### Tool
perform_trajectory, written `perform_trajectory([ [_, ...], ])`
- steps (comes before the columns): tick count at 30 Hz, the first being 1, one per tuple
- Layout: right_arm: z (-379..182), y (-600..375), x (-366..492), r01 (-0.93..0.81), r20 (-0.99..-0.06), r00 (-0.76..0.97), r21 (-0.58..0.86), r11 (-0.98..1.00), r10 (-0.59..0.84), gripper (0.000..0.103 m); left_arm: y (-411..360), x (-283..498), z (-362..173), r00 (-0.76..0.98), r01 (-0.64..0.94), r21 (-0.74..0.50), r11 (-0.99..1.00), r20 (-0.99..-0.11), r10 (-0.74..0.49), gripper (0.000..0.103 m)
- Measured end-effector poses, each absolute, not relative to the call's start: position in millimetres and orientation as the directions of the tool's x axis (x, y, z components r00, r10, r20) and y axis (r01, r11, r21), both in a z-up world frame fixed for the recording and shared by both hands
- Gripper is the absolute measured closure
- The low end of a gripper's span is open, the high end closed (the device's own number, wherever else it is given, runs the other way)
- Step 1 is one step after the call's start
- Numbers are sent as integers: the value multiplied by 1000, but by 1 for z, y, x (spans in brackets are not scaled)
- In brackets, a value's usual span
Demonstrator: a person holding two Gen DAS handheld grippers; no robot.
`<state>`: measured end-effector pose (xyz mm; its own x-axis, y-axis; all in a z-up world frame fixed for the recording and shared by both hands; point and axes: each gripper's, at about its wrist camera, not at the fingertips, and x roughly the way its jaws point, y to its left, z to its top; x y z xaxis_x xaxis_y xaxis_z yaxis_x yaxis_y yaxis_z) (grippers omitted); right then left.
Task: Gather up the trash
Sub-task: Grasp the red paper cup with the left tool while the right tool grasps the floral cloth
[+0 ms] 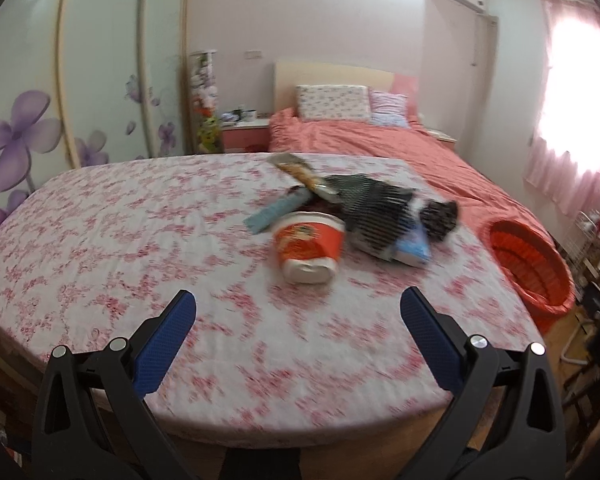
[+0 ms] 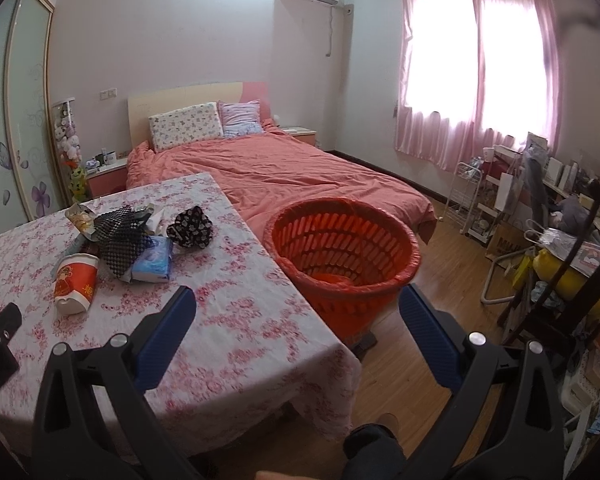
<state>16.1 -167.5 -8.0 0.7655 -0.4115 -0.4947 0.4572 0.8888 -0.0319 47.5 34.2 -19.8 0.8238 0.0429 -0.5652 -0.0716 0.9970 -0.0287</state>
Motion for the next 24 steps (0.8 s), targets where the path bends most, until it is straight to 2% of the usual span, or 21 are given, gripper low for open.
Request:
perform_trajectory([
  [9,-27,-172,81,356,-552,789,51,933,-271,4,42,113,-34,789,-58,-30,998,-614,27,2],
  [19,-42,-177,192,228,-603,792,140,964,-100,21,33,171,-60,721,-5,-32,999,-693,-19,2],
  [24,-51,-175,239,215,-630,772,134,967,-84,29,28,183,-69,699,-2,-11,1000,-715,-7,5],
])
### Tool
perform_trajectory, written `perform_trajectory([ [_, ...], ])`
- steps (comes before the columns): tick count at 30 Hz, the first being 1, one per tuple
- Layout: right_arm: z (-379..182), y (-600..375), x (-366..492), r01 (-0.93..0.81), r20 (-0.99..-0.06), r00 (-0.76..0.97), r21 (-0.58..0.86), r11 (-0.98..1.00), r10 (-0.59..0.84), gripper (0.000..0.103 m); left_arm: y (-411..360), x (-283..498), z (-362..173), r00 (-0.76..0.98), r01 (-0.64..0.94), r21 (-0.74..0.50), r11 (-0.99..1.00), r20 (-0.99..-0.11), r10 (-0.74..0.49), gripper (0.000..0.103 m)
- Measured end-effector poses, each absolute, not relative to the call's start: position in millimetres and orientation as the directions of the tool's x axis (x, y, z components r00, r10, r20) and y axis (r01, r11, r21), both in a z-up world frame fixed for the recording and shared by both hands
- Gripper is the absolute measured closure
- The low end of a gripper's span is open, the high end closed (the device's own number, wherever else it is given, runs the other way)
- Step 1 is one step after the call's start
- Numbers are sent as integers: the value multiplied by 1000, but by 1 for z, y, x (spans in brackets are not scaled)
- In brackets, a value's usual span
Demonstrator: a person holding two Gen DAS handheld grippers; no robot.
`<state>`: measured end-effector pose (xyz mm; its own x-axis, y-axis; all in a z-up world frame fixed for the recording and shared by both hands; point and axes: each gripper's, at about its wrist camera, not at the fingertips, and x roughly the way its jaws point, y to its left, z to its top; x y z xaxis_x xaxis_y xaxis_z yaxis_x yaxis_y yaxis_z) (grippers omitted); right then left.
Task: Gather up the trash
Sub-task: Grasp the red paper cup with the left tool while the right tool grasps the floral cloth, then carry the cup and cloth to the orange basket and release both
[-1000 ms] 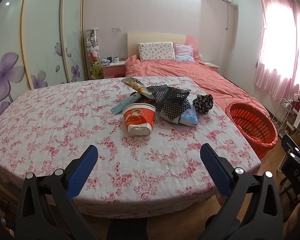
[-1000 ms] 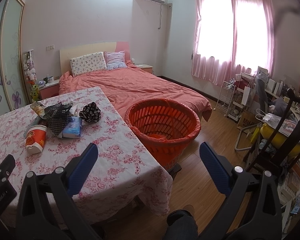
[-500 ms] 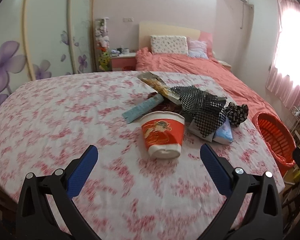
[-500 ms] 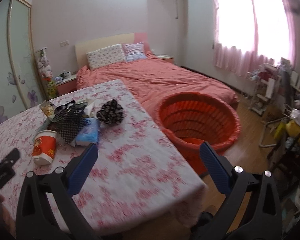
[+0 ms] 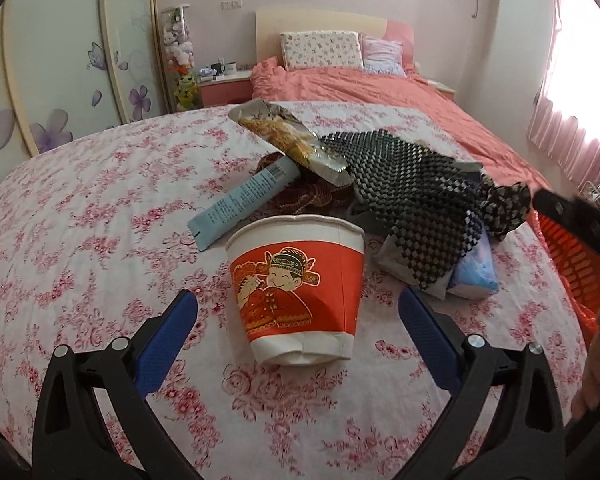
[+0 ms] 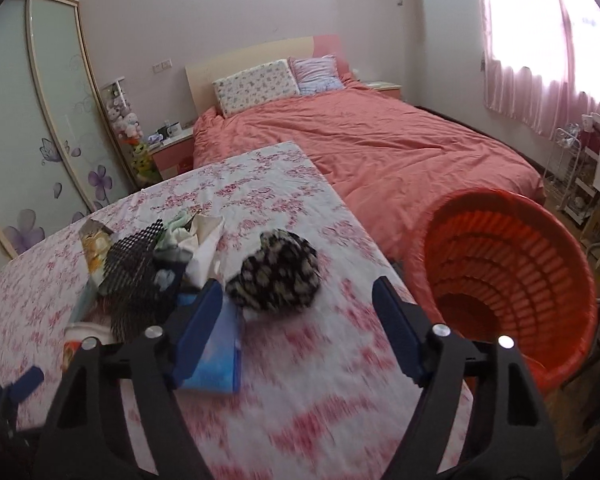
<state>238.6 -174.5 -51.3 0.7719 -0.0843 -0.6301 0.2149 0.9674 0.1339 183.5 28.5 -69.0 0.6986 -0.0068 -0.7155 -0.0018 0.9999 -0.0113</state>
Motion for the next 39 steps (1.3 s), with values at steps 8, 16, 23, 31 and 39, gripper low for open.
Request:
perform_trajectory([
  [8,-78,-170,285,194,-697,714,107,975,-65,42,33,198,-81,658,-7,-38,999,-753,-23,15],
  [16,-98,-174,302,185,-741,671,132,974,-27,59,37,209,-91,619,2,-77,997,-783,-62,25],
  [23,-97,-170,299,149,-738,674,144,978,6,78,37,209,-91,624,10,-94,996,-778,-80,29],
  [31,-63,-174,278,127,-676,737,166,978,19,80,39,199,-66,675,24,-82,996,-734,-77,29],
  [39,-20,-189,239,113,-595,803,189,975,23,80,30,192,-33,717,57,-94,994,-689,-106,29],
])
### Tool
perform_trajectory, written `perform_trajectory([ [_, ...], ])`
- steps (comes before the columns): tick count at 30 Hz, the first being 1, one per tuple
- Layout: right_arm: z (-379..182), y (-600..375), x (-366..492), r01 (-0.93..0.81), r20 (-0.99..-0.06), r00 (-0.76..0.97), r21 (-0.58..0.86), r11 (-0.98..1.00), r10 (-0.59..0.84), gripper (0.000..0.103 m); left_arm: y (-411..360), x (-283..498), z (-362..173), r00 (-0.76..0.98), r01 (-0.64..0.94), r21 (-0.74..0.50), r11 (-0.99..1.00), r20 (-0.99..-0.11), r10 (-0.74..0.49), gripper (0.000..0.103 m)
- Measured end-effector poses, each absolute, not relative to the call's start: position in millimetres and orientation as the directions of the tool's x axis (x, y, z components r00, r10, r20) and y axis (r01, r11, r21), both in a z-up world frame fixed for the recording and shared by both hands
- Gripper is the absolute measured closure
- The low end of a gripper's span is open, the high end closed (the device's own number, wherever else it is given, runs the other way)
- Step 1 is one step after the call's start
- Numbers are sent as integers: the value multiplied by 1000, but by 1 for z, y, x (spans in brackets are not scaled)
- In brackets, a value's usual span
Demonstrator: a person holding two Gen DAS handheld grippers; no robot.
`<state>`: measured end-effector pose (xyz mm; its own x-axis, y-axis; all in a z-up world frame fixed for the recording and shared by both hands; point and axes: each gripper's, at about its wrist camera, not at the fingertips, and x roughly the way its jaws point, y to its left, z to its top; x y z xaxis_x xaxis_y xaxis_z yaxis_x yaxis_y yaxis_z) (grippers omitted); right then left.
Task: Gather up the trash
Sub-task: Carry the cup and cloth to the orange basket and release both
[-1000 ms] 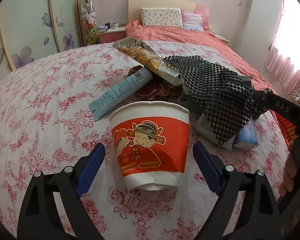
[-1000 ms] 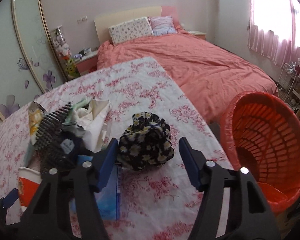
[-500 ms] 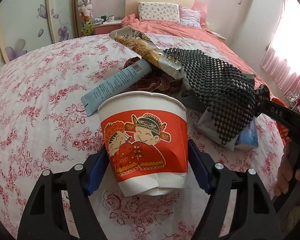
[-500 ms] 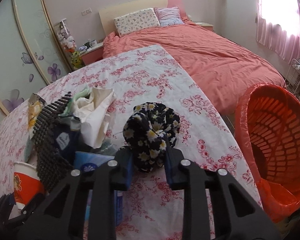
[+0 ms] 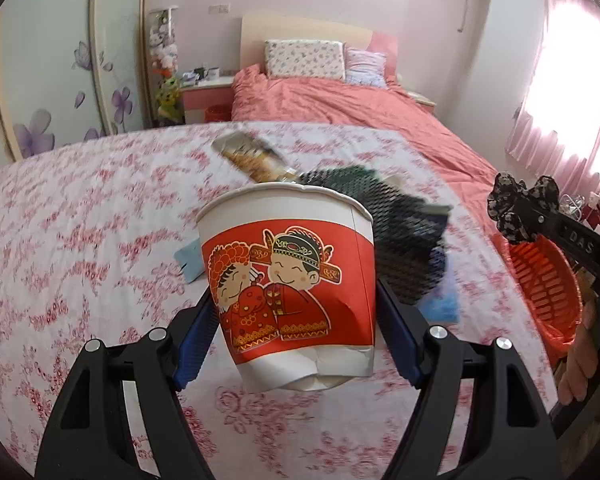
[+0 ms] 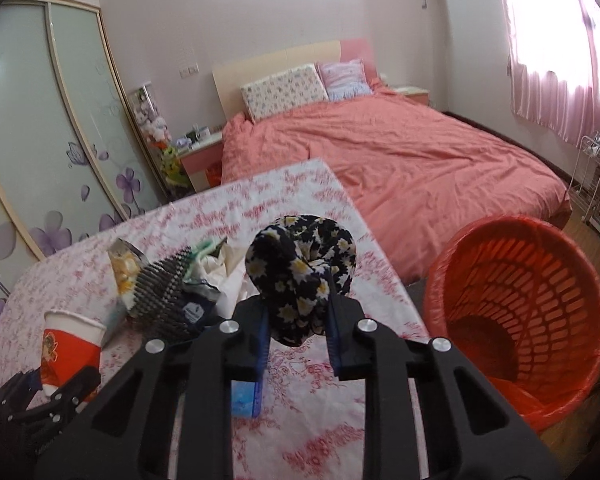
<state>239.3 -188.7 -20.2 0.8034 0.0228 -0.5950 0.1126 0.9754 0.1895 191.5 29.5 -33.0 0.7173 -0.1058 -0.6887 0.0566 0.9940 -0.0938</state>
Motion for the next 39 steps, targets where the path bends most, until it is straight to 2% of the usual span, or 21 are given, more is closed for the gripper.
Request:
perform_trajectory([
  [12,11,-242,185,189,-540,840,207,960,-49,80,-25,194,-11,723,190,-111,976,-657,-215,29],
  [20,23,-289,157,278,-495,855,182,943,-157,80,-91,202,-1,693,338,-141,930,-631,-348,29],
  [25,26,-323,150,325,-477,858,217,921,-190,80,-139,213,2,657,427,-148,892,-627,-419,29],
  [30,16,-357,152,359,-485,851,261,896,-200,80,-183,226,-7,601,507,-161,847,-639,-481,29],
  [39,-11,-404,164,413,-516,829,303,859,-216,80,-238,229,-21,538,592,-138,794,-667,-516,29],
])
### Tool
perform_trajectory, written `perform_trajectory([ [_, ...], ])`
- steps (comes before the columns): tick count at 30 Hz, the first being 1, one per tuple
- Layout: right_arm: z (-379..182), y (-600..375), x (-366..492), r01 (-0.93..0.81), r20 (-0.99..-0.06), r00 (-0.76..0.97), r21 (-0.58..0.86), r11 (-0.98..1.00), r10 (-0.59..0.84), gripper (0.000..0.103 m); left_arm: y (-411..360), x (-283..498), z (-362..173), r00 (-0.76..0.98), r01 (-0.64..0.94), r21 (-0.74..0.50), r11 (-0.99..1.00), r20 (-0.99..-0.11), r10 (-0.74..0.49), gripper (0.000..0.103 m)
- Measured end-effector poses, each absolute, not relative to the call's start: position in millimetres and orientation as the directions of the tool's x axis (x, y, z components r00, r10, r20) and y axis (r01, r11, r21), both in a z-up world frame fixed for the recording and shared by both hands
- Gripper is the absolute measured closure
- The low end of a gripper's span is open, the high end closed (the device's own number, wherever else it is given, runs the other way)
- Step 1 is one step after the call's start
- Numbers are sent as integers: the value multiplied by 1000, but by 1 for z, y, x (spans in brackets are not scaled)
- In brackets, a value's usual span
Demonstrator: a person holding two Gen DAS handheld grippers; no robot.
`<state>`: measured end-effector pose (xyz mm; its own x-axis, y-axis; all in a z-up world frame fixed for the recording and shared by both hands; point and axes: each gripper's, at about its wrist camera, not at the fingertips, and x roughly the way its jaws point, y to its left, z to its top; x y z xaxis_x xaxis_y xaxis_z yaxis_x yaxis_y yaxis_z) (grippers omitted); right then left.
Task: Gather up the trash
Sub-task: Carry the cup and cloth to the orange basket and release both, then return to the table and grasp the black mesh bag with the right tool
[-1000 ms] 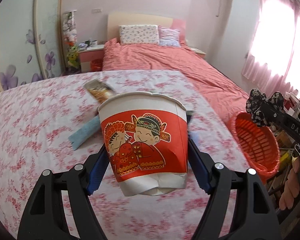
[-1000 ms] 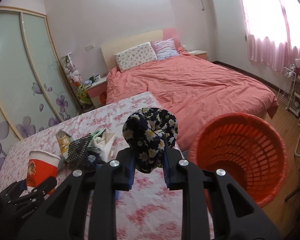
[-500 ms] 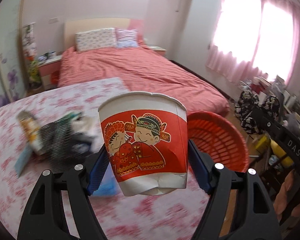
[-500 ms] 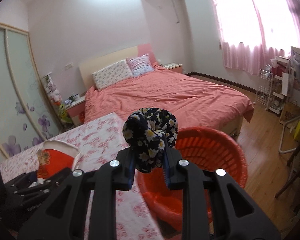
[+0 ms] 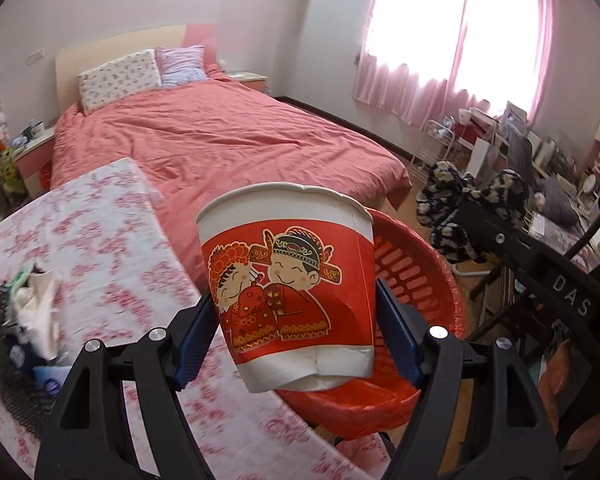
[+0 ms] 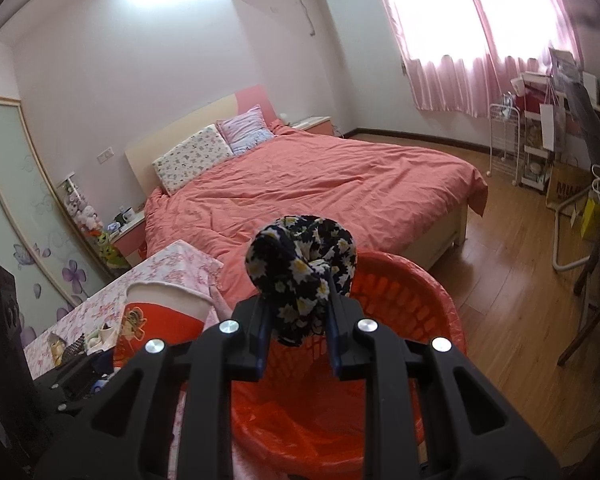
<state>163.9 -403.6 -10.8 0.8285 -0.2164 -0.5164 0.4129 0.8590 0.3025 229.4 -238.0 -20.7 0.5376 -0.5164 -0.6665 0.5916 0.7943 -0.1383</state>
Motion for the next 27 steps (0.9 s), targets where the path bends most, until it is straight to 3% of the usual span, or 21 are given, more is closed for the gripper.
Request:
perform_trajectory([
  [2,-15,-412,166,418,-521,826,312,853,-215,79,-246,229,-22,528,602,-133,787,-673,-518,29],
  [5,-21,-420,168,428,-523,825,334,840,-213,70,-255,231,-28,518,606,-121,786,-690,-506,27],
  [8,-25,-428,168,430,-517,829,344,835,-214,54,-257,236,-34,509,592,-120,797,-711,-485,14],
  [10,-26,-428,168,435,-514,828,333,837,-225,48,-253,237,-35,507,583,-123,803,-717,-478,13],
  [16,-29,-420,165,459,-520,812,292,839,-264,37,-238,233,-36,529,531,-102,841,-735,-424,13],
  [27,-25,-355,164,403,-534,803,159,902,-265,27,-156,216,-19,654,394,-42,918,-689,-312,9],
])
